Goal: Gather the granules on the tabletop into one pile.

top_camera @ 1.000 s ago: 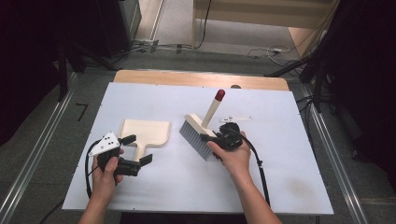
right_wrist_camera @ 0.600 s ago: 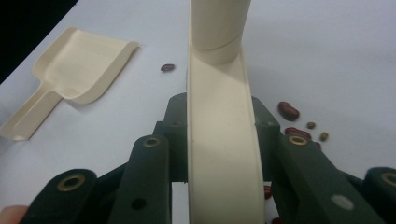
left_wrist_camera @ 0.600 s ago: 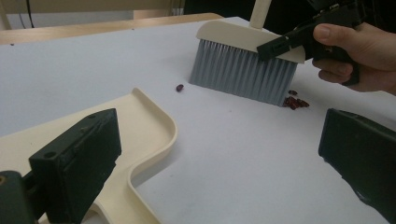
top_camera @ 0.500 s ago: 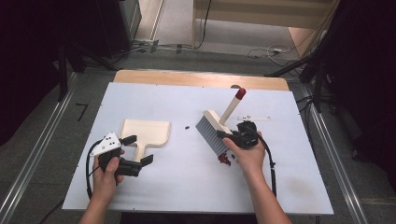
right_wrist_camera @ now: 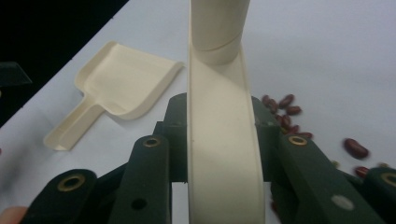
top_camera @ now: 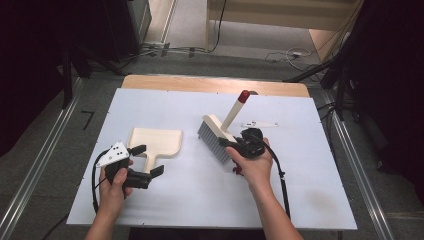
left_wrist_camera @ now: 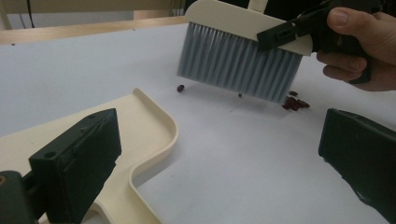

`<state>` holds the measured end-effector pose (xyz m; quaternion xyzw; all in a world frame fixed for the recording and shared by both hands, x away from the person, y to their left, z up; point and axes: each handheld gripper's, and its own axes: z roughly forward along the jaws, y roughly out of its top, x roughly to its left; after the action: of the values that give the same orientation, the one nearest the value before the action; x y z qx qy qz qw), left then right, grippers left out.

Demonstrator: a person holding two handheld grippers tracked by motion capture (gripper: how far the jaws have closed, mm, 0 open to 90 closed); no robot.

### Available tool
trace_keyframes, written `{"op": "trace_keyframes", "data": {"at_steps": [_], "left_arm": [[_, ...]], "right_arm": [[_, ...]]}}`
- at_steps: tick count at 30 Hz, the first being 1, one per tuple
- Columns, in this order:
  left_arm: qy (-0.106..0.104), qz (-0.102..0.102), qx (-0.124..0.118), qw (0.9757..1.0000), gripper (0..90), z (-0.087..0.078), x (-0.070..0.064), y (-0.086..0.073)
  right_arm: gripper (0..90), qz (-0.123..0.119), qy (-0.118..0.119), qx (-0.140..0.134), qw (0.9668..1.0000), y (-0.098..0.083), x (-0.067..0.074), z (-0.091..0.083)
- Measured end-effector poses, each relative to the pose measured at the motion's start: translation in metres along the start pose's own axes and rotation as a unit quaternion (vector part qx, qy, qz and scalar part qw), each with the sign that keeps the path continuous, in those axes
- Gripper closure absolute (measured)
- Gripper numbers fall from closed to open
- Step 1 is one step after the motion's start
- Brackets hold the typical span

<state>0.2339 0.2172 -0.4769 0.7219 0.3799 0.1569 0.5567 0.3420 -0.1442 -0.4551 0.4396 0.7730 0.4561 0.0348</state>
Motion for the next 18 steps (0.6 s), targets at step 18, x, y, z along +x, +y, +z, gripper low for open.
{"op": "trace_keyframes", "data": {"at_steps": [18], "left_arm": [[-0.003,-0.001,-0.001,1.0,0.0,0.0,0.0,0.0]], "right_arm": [[65.2,0.048,-0.039,-0.001,0.9981,-0.007,-0.015,0.022]]}}
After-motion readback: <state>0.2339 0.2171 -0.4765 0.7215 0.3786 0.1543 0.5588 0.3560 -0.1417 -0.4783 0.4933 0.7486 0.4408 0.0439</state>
